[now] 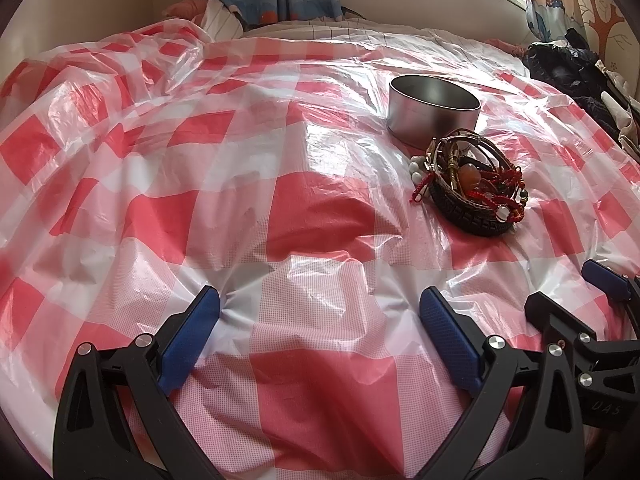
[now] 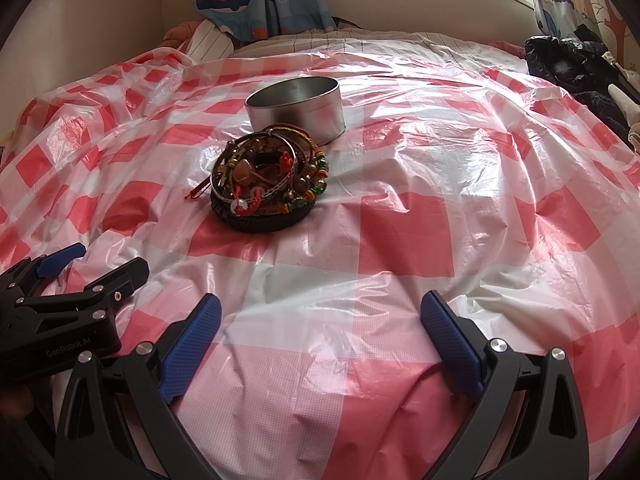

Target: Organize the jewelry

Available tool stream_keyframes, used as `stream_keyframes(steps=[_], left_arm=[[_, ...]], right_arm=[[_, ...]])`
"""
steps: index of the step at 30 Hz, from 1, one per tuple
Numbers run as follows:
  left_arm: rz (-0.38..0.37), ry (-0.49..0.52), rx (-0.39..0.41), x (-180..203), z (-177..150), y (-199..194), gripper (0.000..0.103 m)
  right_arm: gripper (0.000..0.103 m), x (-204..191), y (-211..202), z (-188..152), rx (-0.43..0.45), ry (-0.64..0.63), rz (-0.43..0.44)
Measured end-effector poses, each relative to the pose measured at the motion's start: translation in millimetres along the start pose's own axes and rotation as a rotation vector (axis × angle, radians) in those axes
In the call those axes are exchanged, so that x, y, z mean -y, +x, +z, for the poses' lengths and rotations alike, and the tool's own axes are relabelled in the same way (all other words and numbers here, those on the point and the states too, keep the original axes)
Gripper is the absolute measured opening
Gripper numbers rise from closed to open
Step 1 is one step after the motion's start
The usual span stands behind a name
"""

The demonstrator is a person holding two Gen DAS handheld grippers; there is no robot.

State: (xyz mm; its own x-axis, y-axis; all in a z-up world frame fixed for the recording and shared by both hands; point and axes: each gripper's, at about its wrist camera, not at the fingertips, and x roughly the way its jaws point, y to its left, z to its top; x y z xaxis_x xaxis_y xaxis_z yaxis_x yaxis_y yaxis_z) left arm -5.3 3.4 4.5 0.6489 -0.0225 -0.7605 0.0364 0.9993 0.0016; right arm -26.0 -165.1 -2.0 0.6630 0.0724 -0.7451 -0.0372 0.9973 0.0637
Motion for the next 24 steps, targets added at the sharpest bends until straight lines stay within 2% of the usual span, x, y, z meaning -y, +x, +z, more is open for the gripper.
stream_keyframes(steps=[24], left_arm=[[0.031, 0.019, 0.01, 2.1, -1.2, 1.3, 0.096]], right_arm=[[0.096, -4.0, 6.7, 2.9, -0.031, -0.004, -0.038]])
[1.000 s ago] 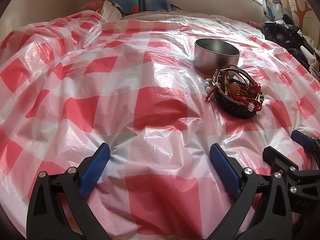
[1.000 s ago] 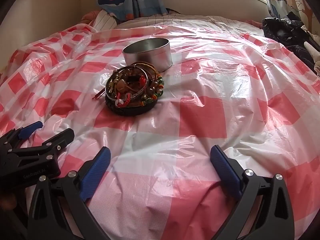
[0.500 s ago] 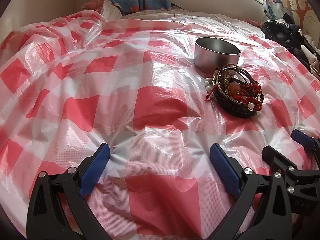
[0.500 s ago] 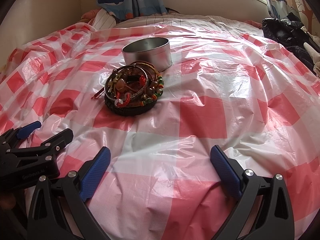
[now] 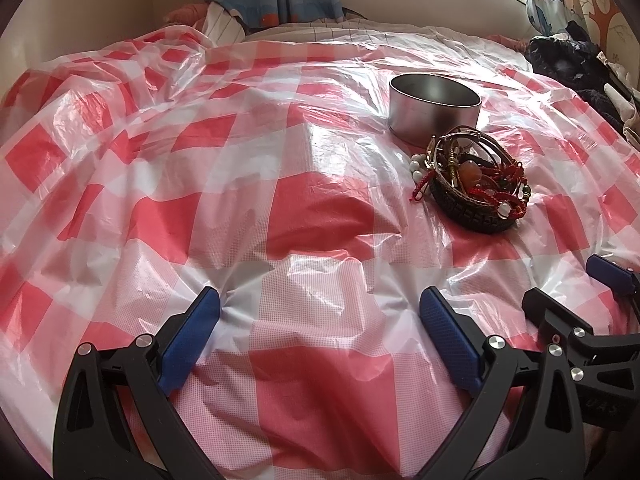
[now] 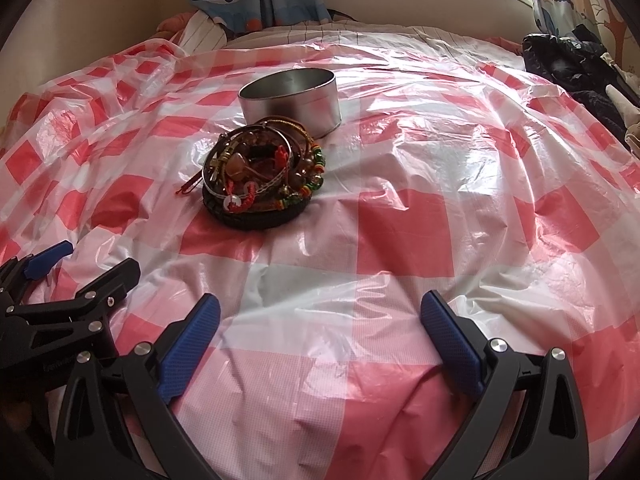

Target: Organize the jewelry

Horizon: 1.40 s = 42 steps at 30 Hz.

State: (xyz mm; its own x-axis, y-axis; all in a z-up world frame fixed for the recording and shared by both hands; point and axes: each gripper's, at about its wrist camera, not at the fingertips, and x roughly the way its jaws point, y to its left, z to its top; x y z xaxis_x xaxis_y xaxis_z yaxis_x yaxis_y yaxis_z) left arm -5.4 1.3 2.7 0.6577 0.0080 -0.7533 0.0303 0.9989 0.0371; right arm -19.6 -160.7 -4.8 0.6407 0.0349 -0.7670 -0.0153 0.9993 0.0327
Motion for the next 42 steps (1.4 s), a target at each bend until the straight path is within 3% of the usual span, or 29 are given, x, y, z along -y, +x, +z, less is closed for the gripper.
stream_keyframes(steps=[29, 34, 36, 39, 42], left_arm=[[0.016, 0.01, 0.01, -3, 1, 0, 0.096], [0.063, 0.047, 0.111, 5, 3, -19, 0.096], [0.034, 0.056, 0.155, 7, 9, -30, 0.096], [-0.019, 0.079, 0.226, 14, 22, -41, 0.096], [-0.11, 0.119, 0.251, 27, 39, -42, 0.096]], right_arm=[[0.096, -1, 4, 3, -0.012, 0.005, -0.006], [0.096, 5, 2, 3, -0.01, 0.031, 0.036], [0.096, 11, -5, 5, 0.011, 0.057, 0.065], [0.096, 21, -20, 10, 0.084, 0.079, -0.022], [0.096, 30, -19, 10, 0.083, 0.117, -0.008]])
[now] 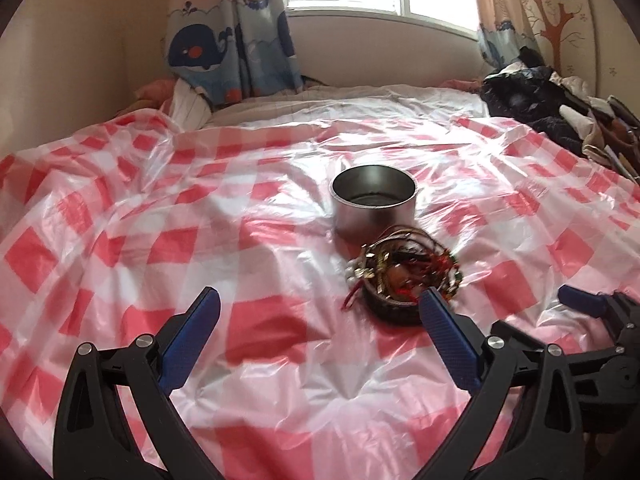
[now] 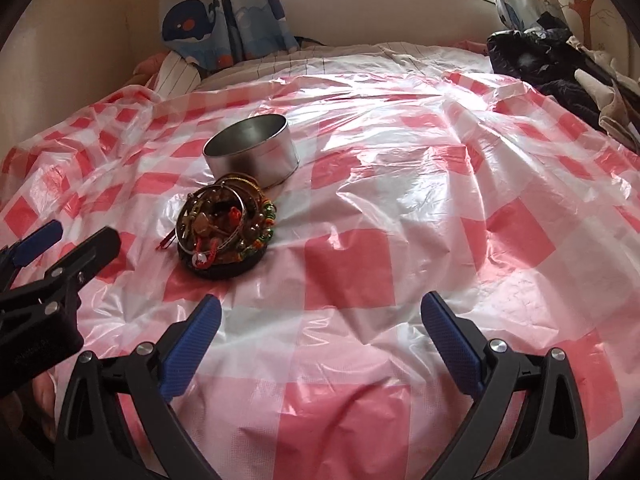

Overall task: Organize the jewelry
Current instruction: 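Grasp the silver wire bangle with the left gripper and pull it from the pile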

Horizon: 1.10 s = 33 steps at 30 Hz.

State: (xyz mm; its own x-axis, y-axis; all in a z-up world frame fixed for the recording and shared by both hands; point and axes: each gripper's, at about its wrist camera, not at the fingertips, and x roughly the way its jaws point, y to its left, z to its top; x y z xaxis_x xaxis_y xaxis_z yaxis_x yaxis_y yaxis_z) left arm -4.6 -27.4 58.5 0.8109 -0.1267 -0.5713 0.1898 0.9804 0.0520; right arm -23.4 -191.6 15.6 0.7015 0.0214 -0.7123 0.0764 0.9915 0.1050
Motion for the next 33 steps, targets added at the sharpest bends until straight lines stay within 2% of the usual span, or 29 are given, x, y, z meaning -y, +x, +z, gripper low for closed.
stream_keyframes(steps=[6, 8, 11, 15, 17, 18, 20, 21, 28, 33], left_arm=[[-0.068, 0.032, -0.051, 19, 25, 38, 0.093], [-0.069, 0.031, -0.085, 19, 30, 53, 0.08], [-0.113, 0.016, -0.14, 17, 31, 71, 0.063], [-0.172, 0.04, -0.212, 23, 24, 90, 0.051], [-0.184, 0.051, -0.216, 25, 22, 91, 0.036], [-0.193, 0.052, -0.211, 26, 22, 89, 0.032], [-0.167, 0.057, -0.2, 25, 22, 84, 0.008], [-0.165, 0.058, -0.204, 24, 22, 83, 0.004], [-0.212, 0.005, -0.236, 0, 10, 49, 0.002], [-0.176, -0.054, -0.262, -32, -7, 20, 0.002]], right_arm=[[0.096, 2, 8, -1, -0.04, 0.007, 0.012], [0.096, 0, 10, -1, -0.049, 0.002, 0.009], [0.096, -1, 12, -2, -0.055, -0.006, 0.002], [0.096, -3, 14, -3, -0.062, -0.015, -0.006], [0.096, -3, 14, -3, -0.065, -0.018, -0.008], [0.096, -3, 15, -3, -0.066, -0.02, -0.009], [0.096, -5, 15, -2, -0.07, -0.023, -0.012], [0.096, -5, 16, -2, -0.071, -0.024, -0.013], [0.096, -5, 15, -2, -0.071, -0.024, -0.012], [0.096, -5, 14, -2, -0.067, -0.024, -0.005]])
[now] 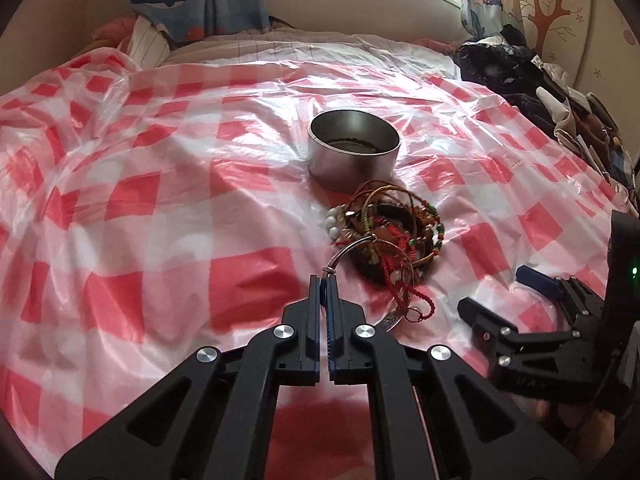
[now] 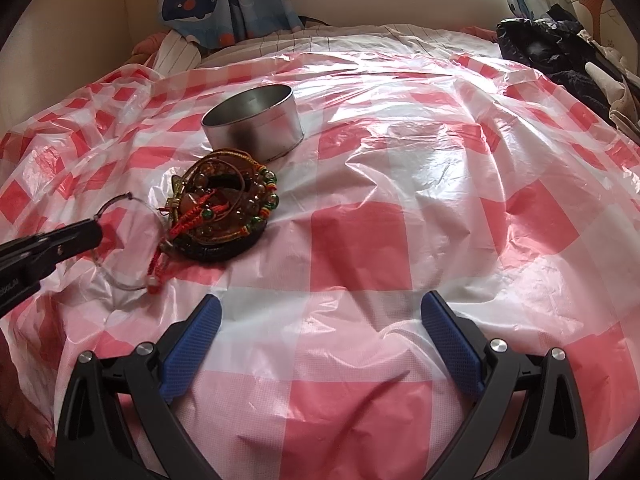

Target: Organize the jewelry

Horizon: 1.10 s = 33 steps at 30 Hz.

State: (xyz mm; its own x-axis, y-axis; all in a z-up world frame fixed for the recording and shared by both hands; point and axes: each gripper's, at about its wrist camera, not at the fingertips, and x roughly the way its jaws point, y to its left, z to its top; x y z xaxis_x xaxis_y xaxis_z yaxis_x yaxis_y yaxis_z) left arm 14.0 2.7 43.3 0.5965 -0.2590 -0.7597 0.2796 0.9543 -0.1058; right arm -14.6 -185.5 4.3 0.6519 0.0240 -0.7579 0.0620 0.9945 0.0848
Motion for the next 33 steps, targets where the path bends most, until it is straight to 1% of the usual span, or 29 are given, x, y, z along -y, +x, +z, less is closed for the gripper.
stream_keyframes(steps=[3, 5, 6, 8, 11, 15, 19, 20, 21, 22, 23, 25, 27, 29, 30, 31, 32, 33], left_arm=[[0.026, -0.025, -0.043, -13, -9, 6, 0.003], [0.036, -0.03, -0.057, -17, -11, 10, 0.005], [0.043, -0.03, -0.05, -17, -11, 11, 0.006], [0.052, -0.026, -0.049, -17, -12, 16, 0.022], [0.051, -0.019, -0.049, -15, -14, 22, 0.031], [0.056, -0.009, -0.05, -9, -14, 24, 0.035], [0.037, -0.033, -0.051, -12, -13, 24, 0.037], [0.034, -0.035, -0.052, -12, -13, 25, 0.037], [0.03, -0.036, -0.052, -12, -13, 25, 0.038], [0.026, -0.038, -0.053, -12, -12, 25, 0.039], [0.023, -0.04, -0.053, -12, -12, 25, 0.041], [0.019, -0.037, -0.054, -10, -11, 26, 0.044], [0.024, -0.028, -0.054, -8, -12, 27, 0.045], [0.023, -0.025, -0.053, -8, -12, 28, 0.045], [0.02, -0.027, -0.053, -9, -11, 28, 0.045], [0.017, -0.03, -0.052, -9, -11, 28, 0.043], [0.019, -0.03, -0.053, -9, -12, 28, 0.031], [0.017, -0.028, -0.055, -10, -12, 28, 0.023]], right_arm=[[0.096, 1, -3, -1, 0.01, 0.0, 0.012], [0.096, -1, -7, -1, 0.026, -0.003, 0.032], [0.096, -2, -9, -2, 0.034, -0.007, 0.045], [0.096, -6, -12, -2, 0.049, -0.02, 0.067], [0.096, -11, -15, 3, 0.066, -0.033, 0.091], [0.096, -16, -13, 21, 0.078, -0.052, 0.124], [0.095, -19, 2, 47, 0.075, -0.07, 0.145], [0.093, -19, 7, 53, 0.071, -0.07, 0.15], [0.083, -17, 11, 57, 0.068, -0.065, 0.155], [0.075, -15, 16, 62, 0.056, -0.057, 0.165], [0.063, -13, 22, 66, 0.037, -0.047, 0.175], [0.053, -10, 33, 70, 0.007, -0.034, 0.197], [0.026, -6, 39, 71, -0.012, -0.015, 0.229], [0.01, -4, 37, 69, -0.011, -0.001, 0.267], [0.009, -4, 32, 67, -0.003, -0.006, 0.275], [0.009, -5, 28, 66, 0.006, -0.013, 0.277], [0.009, -6, 21, 64, 0.018, -0.018, 0.283], [0.009, -5, 15, 62, 0.027, -0.018, 0.291]])
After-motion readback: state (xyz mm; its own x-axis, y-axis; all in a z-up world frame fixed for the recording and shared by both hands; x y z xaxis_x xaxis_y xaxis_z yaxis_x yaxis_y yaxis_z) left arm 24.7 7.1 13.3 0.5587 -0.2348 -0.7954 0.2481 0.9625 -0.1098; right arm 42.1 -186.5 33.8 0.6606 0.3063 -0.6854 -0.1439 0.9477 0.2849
